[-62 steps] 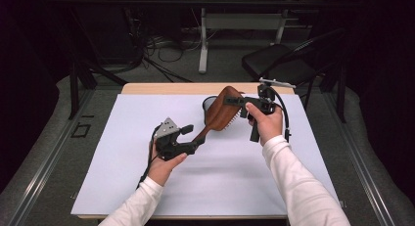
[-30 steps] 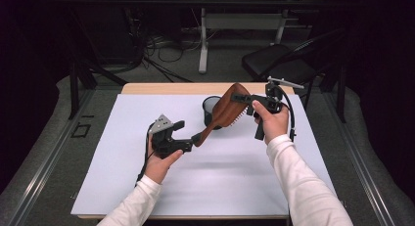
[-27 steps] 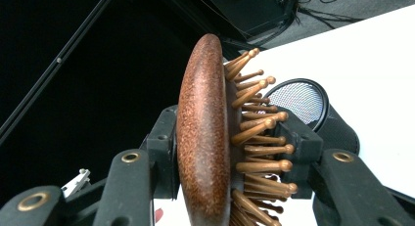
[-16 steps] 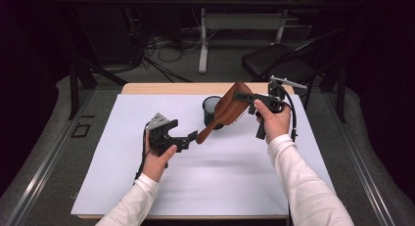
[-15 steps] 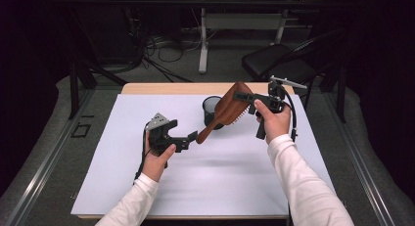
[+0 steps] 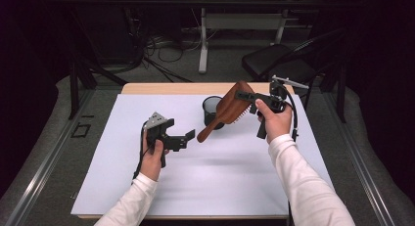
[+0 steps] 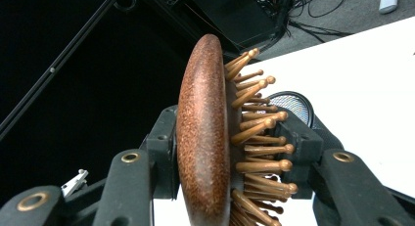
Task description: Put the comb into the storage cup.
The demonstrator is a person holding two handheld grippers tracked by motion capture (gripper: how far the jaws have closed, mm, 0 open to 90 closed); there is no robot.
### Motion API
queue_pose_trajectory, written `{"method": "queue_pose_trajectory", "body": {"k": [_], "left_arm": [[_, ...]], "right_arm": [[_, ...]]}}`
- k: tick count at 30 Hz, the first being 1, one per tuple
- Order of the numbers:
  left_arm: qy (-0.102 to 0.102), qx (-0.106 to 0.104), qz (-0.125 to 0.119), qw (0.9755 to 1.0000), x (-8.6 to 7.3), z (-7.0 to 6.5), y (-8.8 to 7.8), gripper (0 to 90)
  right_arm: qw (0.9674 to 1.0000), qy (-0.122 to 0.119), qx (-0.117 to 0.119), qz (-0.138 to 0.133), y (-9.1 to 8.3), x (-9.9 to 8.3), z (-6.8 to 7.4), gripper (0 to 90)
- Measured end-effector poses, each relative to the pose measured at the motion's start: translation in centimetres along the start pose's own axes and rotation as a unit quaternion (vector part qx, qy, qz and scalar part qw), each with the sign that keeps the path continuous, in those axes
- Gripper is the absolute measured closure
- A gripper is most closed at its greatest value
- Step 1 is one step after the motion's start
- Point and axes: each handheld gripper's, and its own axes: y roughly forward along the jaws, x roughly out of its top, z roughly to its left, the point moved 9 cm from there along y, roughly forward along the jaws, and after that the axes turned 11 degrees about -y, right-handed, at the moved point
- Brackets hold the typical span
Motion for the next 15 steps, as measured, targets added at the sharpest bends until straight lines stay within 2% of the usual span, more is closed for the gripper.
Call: {"method": "queue_pose_trajectory", "body": {"k": [15], "left_arm": [[-0.008,0.019,0.003,0.9998,0.4,1.3,-0.6,0.3]], "right_arm": [[0.9999,0.004,-0.013,-0.007,-0.1,0.3,-0.6,50.8]]}}
